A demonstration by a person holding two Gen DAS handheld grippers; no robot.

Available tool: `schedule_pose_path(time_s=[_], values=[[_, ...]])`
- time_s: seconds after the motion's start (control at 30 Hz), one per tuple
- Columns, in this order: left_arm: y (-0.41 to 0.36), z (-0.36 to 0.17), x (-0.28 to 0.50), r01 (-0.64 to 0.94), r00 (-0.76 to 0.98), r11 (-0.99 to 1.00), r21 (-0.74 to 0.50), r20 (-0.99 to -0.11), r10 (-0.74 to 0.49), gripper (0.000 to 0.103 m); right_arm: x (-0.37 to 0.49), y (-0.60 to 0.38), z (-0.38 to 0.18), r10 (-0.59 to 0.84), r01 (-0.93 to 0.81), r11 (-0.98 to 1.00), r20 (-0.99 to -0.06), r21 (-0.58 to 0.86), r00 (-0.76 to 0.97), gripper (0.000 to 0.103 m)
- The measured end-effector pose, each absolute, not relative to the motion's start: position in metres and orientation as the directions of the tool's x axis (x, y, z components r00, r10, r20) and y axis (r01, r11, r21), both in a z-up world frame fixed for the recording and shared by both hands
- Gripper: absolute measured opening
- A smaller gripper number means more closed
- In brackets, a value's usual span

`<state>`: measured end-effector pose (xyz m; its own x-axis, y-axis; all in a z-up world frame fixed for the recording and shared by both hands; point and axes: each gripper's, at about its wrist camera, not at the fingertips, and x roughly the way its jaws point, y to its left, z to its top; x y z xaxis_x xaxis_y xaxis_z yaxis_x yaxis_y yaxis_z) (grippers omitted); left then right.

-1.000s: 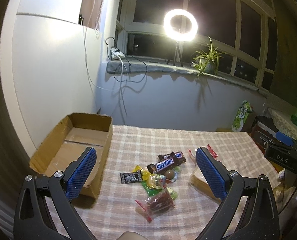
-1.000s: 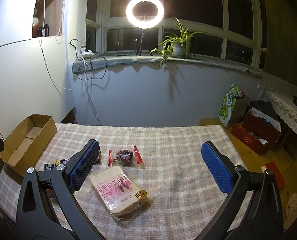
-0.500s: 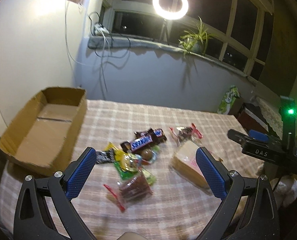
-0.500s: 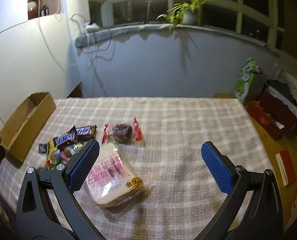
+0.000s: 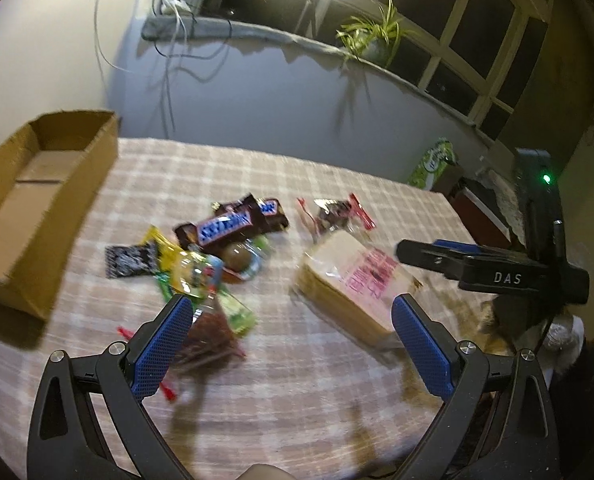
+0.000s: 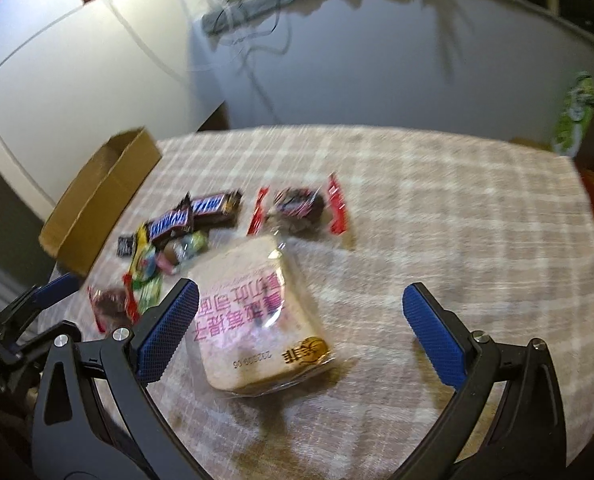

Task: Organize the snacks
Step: 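Move the right tool to the bagged bread loaf and close on it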

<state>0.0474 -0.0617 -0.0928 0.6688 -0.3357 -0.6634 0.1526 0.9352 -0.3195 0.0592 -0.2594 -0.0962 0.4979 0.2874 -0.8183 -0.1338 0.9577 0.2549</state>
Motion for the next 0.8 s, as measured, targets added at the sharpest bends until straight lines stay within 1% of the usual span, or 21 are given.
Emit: schedule_pose_path(time_s=[0.27,0.53,0.7,0.77,0.8], values=[[-0.083,-0.107,0.058,0.192,0.608,0.917,-0.349,-0.691,-0.390,0.099,0.075,-0.249,-0.109,0.343,-0.214,0.937,-0.852,0.277,0.397,0.103],[-0.101,-0.114,0.065,0.221,0.568,0.896,-0.384,-0.696,-0.438,0.098,0.085,-0.239,-0.118,0.386,-0.267,0.913,-0.864,0.308,0.323,0.103],[-0.107,-0.117,0.073,0.224,0.546,0.883,-0.412,-0.698,-0.464,0.091,0.089,-0.240,-0.123,0.426,-0.270,0.895,-0.857,0.355,0.288,0.103],[-0.110,-0.120,0.078,0.225,0.530,0.877,-0.425,-0.701,-0.476,0.084,0.091,-0.241,-0.126,0.445,-0.265,0.887,-0.853,0.378,0.274,0.103],[-0.112,-0.122,0.079,0.227,0.524,0.874,-0.430,-0.702,-0.482,0.083,0.091,-0.242,-0.127,0.454,-0.264,0.883,-0.850,0.388,0.267,0.099]])
